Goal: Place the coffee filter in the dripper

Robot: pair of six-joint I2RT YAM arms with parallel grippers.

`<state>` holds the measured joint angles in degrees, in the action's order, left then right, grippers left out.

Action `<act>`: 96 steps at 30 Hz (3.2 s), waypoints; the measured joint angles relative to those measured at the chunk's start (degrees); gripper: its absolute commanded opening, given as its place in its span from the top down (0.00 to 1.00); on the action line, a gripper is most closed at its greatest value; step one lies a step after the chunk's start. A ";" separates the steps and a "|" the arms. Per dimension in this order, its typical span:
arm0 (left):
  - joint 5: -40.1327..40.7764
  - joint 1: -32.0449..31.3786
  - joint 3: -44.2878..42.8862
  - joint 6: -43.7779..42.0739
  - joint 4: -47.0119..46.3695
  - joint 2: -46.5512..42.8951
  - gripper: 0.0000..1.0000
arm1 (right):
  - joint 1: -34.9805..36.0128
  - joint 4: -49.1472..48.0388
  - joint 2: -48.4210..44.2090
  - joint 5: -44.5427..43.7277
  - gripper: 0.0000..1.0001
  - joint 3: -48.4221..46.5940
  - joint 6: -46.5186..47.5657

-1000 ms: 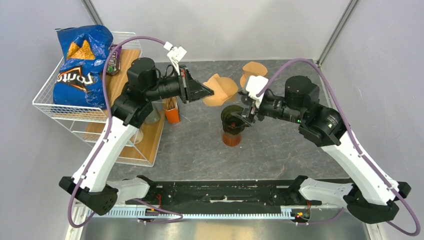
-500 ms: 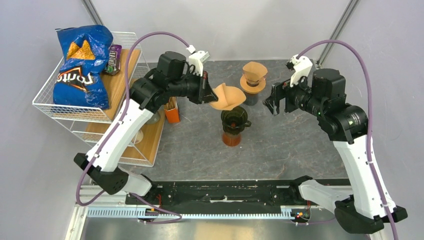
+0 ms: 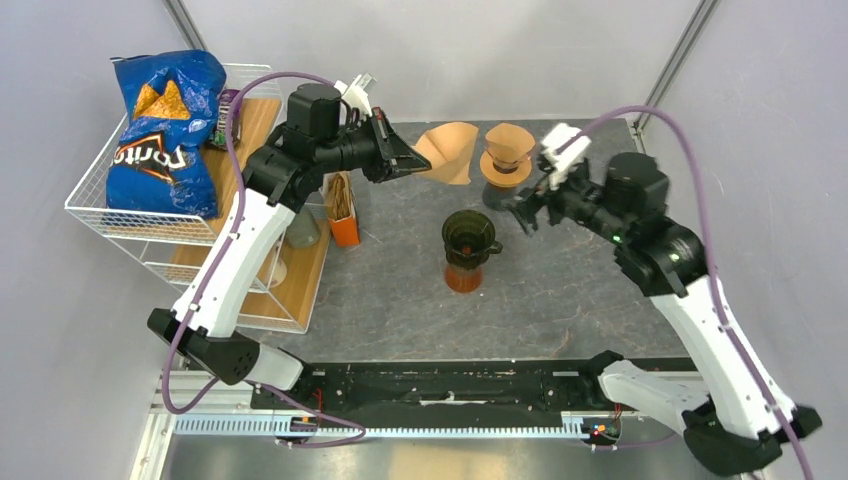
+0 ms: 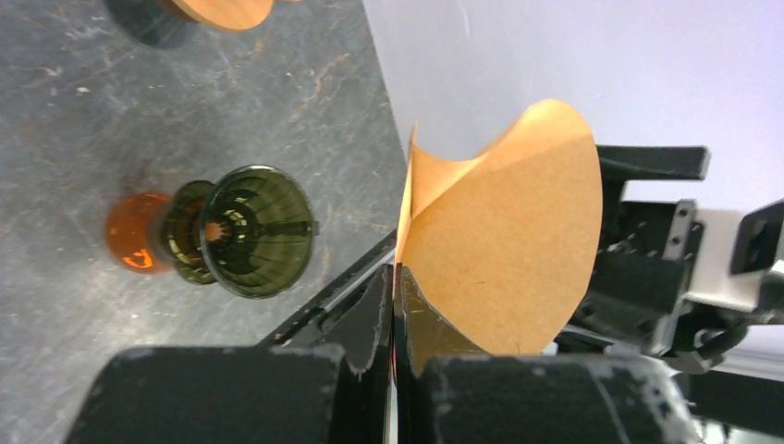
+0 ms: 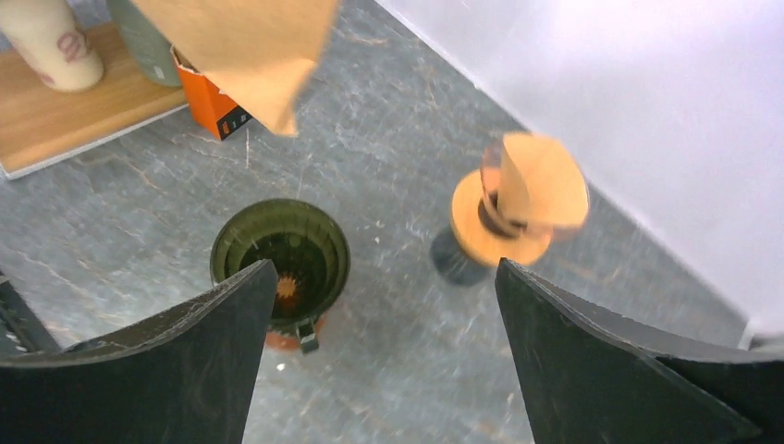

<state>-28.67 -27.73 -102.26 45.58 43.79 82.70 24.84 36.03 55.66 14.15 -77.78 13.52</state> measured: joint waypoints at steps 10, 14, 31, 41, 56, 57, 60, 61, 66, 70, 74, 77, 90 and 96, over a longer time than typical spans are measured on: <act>-4.81 0.55 1.09 10.51 -6.75 -0.48 0.98 | 12.85 -6.78 10.01 -9.01 0.03 -1.01 10.60; -5.49 0.55 1.97 11.89 -8.48 -0.76 0.98 | 14.29 -10.29 10.56 -9.16 0.03 -1.20 11.17; -5.95 -0.44 5.29 12.74 -9.64 -1.81 0.98 | 16.85 -15.91 13.40 -11.02 0.48 -2.32 13.11; -5.90 -0.42 5.77 12.59 -10.14 -1.86 0.98 | 16.96 -13.46 12.66 -11.78 0.03 -2.32 13.09; 1.03 -5.38 4.48 -10.58 0.92 -2.10 0.98 | -2.34 14.19 -1.99 -9.25 0.03 -5.11 -2.43; 2.27 -6.03 3.04 -12.09 2.84 -0.46 0.98 | -3.78 15.30 -1.51 -8.26 0.03 -6.12 -4.00; 5.20 -8.09 0.28 -15.32 5.95 3.72 0.98 | -6.45 17.14 0.26 -6.01 0.03 -7.87 -8.00; 5.88 -8.66 -0.26 -15.98 6.86 4.70 0.98 | -6.80 17.53 0.81 -5.33 0.03 -8.11 -8.76; 8.44 -10.93 -1.62 -18.16 10.54 9.11 0.98 | -7.34 19.23 4.00 -2.23 0.03 -8.41 -12.59; 11.45 -12.04 -1.62 -19.61 11.91 10.80 0.98 | -7.39 19.43 5.11 -0.68 0.03 -8.41 -13.57; 13.70 -12.83 -2.16 -20.70 12.52 11.82 0.98 | -7.39 19.41 6.80 1.27 0.03 -8.41 -14.47; 14.25 -13.20 -2.60 -21.11 12.72 13.09 0.98 | -7.39 19.39 8.79 2.56 0.03 -8.41 -15.26; 14.49 -13.29 -2.91 -21.49 12.96 18.01 0.63 | -7.39 18.91 14.29 6.91 0.03 -8.57 -16.33; 13.75 -12.63 -5.33 -23.08 14.01 17.94 0.43 | -7.30 18.58 16.57 8.76 0.03 -8.57 -16.26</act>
<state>-14.92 -40.36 -107.59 22.50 57.80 100.64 17.54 54.61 72.23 22.92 -86.35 -2.74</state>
